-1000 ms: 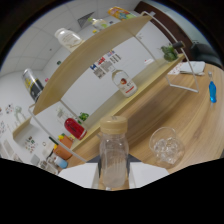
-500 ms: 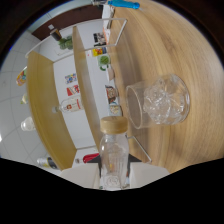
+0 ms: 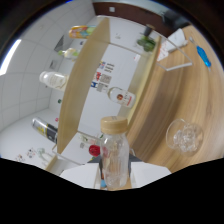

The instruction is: Make me a cup of Mount Fuji.

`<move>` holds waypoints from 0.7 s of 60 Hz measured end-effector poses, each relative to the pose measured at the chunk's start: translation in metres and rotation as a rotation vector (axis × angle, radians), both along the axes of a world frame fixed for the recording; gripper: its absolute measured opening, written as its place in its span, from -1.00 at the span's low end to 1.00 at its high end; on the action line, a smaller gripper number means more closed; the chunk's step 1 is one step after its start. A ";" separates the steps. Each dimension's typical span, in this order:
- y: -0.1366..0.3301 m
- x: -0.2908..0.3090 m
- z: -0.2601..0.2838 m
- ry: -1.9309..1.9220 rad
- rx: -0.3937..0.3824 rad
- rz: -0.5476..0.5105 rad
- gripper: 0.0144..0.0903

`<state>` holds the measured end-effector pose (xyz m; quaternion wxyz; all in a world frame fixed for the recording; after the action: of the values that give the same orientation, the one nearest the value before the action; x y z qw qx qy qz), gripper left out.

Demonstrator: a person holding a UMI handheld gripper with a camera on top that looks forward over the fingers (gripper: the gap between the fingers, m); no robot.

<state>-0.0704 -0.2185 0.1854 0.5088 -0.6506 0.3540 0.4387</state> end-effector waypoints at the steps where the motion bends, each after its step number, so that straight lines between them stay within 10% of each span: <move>1: 0.000 0.000 0.005 -0.062 0.013 -0.004 -0.32; 11: 0.006 -0.015 0.023 -0.547 0.098 0.018 -0.32; 42: 0.017 -0.041 -0.115 -1.117 -0.051 0.194 -0.31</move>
<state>-0.1111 -0.2017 0.0706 0.5604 -0.8255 -0.0200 0.0641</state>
